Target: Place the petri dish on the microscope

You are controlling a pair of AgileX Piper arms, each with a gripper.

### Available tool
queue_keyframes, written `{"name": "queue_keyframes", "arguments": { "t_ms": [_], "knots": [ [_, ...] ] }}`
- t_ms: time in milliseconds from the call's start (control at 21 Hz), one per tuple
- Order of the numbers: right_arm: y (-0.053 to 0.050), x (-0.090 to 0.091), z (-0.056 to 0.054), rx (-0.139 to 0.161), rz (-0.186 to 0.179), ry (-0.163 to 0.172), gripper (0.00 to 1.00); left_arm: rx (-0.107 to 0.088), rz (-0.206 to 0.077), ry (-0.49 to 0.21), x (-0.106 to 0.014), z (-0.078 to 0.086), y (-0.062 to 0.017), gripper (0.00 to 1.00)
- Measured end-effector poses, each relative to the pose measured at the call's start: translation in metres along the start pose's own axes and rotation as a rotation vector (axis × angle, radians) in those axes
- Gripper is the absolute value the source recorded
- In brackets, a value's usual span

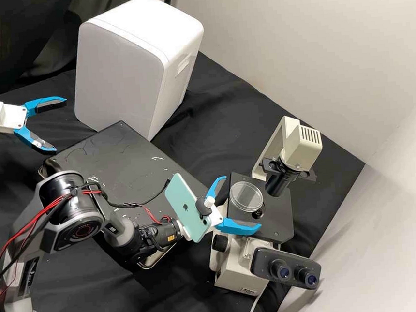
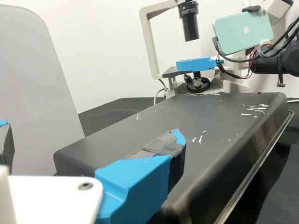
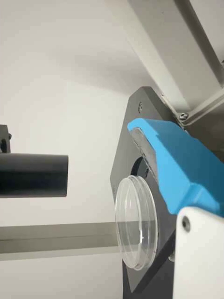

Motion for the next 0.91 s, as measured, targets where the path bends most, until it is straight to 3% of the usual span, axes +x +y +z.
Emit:
{"name": "queue_keyframes", "arguments": {
  "t_ms": [95, 191, 382, 477, 907],
  "knots": [
    [0.0, -0.002, 0.001, -0.005, 0.003, -0.009, 1.0, 0.0, 0.0, 0.0, 0.0, 0.0, 0.0, 1.0],
    [0.002, -0.006, 0.0, -0.029, 0.006, -0.011, 1.0, 0.0, 0.0, 0.0, 0.0, 0.0, 0.0, 1.0],
    [0.005, -0.013, 0.005, -0.06, 0.041, -0.059, 1.0, 0.0, 0.0, 0.0, 0.0, 0.0, 0.0, 1.0],
    [0.005, -0.014, 0.005, -0.077, 0.043, -0.065, 1.0, 0.0, 0.0, 0.0, 0.0, 0.0, 0.0, 1.0],
    [0.006, -0.019, 0.003, -0.077, 0.049, -0.059, 1.0, -0.004, -0.005, 0.0, 0.0, 0.0, -0.0013, 1.0]
  ]
}}
